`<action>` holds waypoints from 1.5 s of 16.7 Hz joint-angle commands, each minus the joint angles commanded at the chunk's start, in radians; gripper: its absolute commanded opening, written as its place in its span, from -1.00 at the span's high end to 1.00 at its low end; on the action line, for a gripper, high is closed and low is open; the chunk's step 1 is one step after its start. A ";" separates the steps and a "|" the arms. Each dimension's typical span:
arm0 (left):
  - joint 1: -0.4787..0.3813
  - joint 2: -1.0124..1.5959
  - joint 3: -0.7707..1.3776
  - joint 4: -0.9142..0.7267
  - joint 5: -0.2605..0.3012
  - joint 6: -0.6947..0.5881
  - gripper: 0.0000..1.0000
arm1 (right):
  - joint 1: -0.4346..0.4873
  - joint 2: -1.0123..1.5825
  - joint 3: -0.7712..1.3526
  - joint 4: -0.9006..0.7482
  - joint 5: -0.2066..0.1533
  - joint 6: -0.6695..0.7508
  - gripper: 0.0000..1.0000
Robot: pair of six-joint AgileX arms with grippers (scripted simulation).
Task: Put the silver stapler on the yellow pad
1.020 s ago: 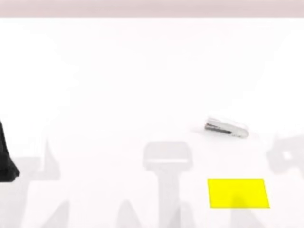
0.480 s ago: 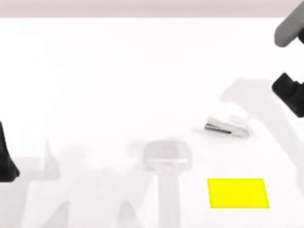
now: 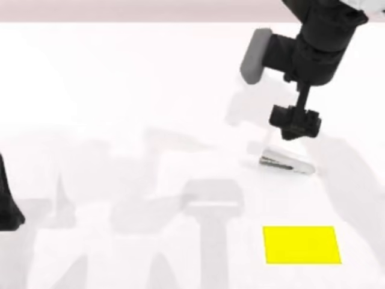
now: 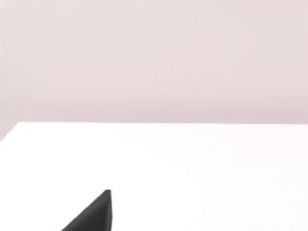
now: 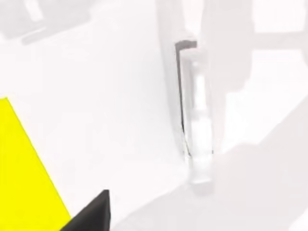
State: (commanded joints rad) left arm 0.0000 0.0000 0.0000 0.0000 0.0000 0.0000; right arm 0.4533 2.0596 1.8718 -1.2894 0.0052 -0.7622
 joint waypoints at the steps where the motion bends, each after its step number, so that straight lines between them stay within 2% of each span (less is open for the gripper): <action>1: 0.000 0.000 0.000 0.000 0.000 0.000 -1.00 | 0.013 0.050 0.056 -0.032 0.000 -0.021 -1.00; 5: 0.000 0.000 0.000 0.000 0.000 0.000 -1.00 | 0.042 0.170 0.183 -0.101 -0.001 -0.069 -1.00; 11: 0.000 0.000 0.000 0.000 0.000 0.000 -1.00 | 0.039 0.175 0.183 -0.099 -0.001 -0.071 -1.00; 14: 0.000 0.000 0.000 0.000 0.000 0.000 -1.00 | 0.042 0.184 0.118 -0.030 -0.001 -0.072 -1.00; 20: 0.000 0.000 0.000 0.000 0.000 0.000 -1.00 | 0.045 0.224 -0.099 0.236 0.000 -0.069 -1.00; 25: 0.000 0.000 0.000 0.000 0.000 0.000 -1.00 | 0.045 0.230 -0.121 0.259 0.000 -0.069 -1.00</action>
State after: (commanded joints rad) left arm 0.0000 0.0000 0.0000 0.0000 0.0000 0.0000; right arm 0.4985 2.2897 1.7507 -1.0303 0.0049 -0.8311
